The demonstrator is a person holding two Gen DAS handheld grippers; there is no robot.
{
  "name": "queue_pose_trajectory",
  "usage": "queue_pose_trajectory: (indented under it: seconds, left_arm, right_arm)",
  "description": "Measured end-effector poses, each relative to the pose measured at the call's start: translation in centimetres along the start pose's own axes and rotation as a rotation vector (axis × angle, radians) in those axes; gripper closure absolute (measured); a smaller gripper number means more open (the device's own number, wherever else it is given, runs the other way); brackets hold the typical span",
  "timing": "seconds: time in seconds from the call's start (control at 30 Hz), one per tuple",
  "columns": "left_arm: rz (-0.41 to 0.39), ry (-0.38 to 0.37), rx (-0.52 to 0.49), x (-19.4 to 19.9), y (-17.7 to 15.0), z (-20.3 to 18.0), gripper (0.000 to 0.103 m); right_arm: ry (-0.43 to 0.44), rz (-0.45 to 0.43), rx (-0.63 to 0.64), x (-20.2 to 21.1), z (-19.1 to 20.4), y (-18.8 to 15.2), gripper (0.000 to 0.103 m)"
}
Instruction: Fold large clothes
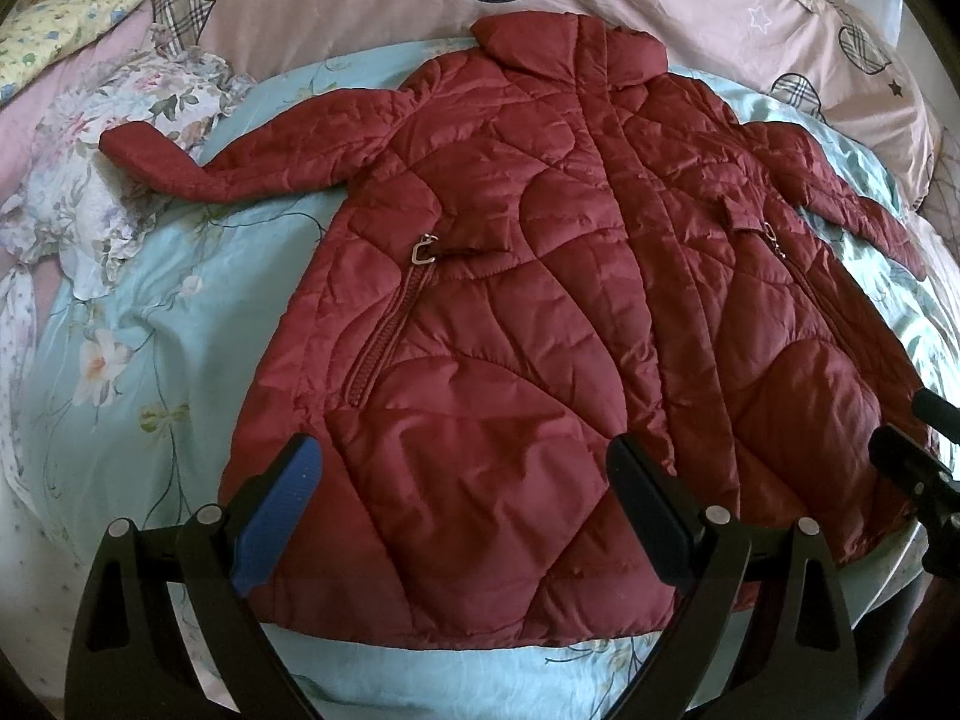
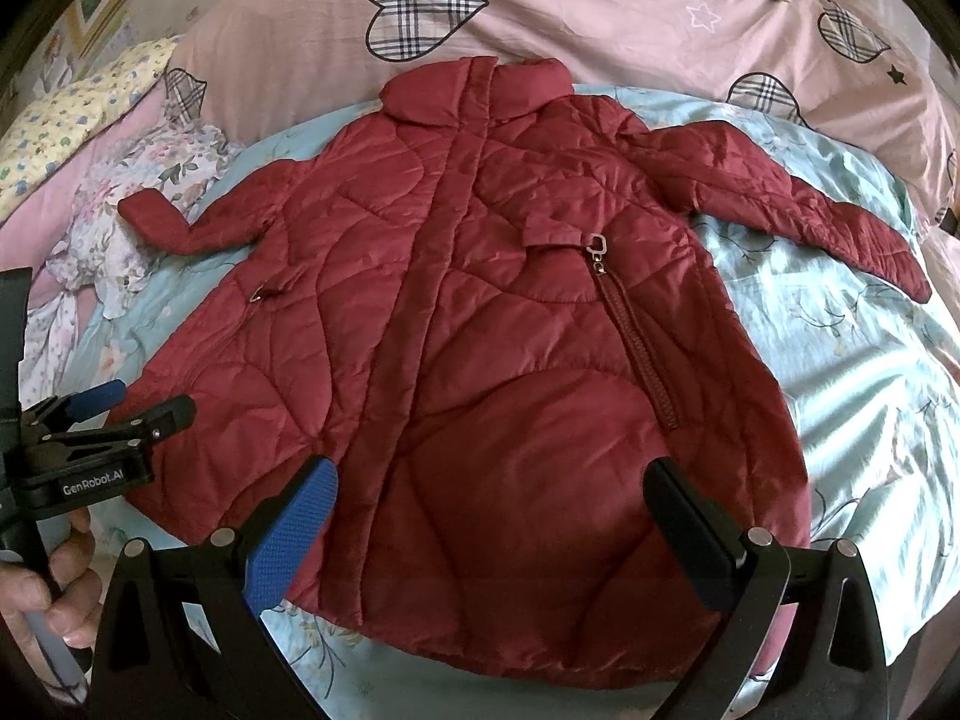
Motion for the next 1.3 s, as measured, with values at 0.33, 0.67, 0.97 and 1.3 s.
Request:
queue_pose_trajectory:
  seconds: [0.33,0.67,0.97,1.3]
  left_arm:
    - [0.036,-0.042,0.029,-1.1,0.2,0.0,0.006]
    - [0.026,-0.046,0.019,-2.4,1.3,0.0,0.006]
    - [0.049,-0.051,0.032,-3.8,2.9,0.0,0.006]
    - [0.069,-0.053,0.023,-5.2,4.4,-0.8,0.006]
  right_arm:
    - [0.007,-0.015,-0.037,-0.2,-1.3,0.4,0.000]
    - [-0.006,-0.061,-0.136,0.1,-6.3,1.7,0.000]
    - [-0.061,-0.119,-0.308,0.8,-15.4,2.8,0.000]
    - [-0.157,-0.192,-0.551,-0.5,-30.0,3.8,0.001]
Point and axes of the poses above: each gripper's, at about its wrist camera, not at the fingertips, and x roughly against the way its jaws point, z to its left, y to its top, the point moved 5 cm from there along -x, roughly the way its jaws point, and after that the axes turned 6 degrees about x, right-handed, at the moved point
